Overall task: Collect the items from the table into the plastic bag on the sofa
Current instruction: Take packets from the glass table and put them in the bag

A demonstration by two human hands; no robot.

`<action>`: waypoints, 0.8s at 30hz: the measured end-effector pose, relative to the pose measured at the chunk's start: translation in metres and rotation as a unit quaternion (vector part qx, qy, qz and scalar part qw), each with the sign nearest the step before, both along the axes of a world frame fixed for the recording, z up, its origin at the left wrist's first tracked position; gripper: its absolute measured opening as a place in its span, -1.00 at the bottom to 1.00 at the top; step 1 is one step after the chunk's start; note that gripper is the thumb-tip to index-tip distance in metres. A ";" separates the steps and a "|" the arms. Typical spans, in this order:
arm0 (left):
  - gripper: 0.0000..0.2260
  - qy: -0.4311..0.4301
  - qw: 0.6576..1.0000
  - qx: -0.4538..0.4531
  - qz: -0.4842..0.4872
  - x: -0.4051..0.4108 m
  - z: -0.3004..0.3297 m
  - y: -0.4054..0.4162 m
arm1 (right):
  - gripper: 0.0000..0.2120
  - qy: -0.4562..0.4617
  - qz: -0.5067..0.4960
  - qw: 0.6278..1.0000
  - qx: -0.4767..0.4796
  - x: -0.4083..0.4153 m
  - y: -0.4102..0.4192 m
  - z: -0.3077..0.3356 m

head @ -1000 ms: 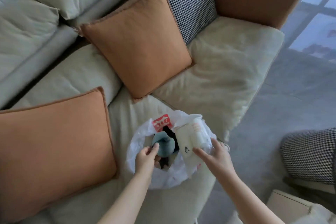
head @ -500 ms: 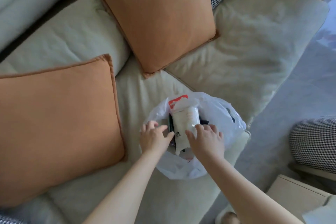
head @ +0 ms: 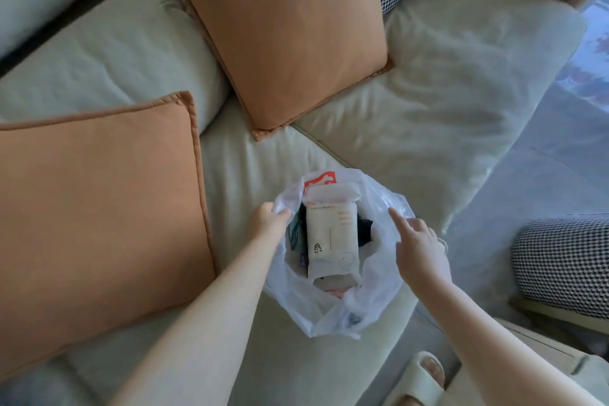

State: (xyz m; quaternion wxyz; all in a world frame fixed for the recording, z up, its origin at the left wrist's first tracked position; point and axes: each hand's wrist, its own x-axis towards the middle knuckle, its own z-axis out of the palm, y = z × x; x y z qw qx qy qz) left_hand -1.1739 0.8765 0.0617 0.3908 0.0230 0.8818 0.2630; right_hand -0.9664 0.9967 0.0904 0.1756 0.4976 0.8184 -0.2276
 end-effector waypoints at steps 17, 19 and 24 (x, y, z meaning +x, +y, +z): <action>-0.49 0.243 0.954 -0.058 -0.164 0.003 0.061 0.003 | -0.37 0.031 -0.077 0.996 -0.038 0.048 0.012 0.036; -0.31 0.314 0.920 -0.090 -0.217 0.017 0.069 0.009 | -0.31 0.039 -0.060 0.997 -0.038 0.053 0.007 0.039; -0.41 0.293 0.897 0.035 -0.329 0.075 0.089 0.042 | -0.35 0.060 -0.043 0.997 -0.006 0.080 0.005 0.051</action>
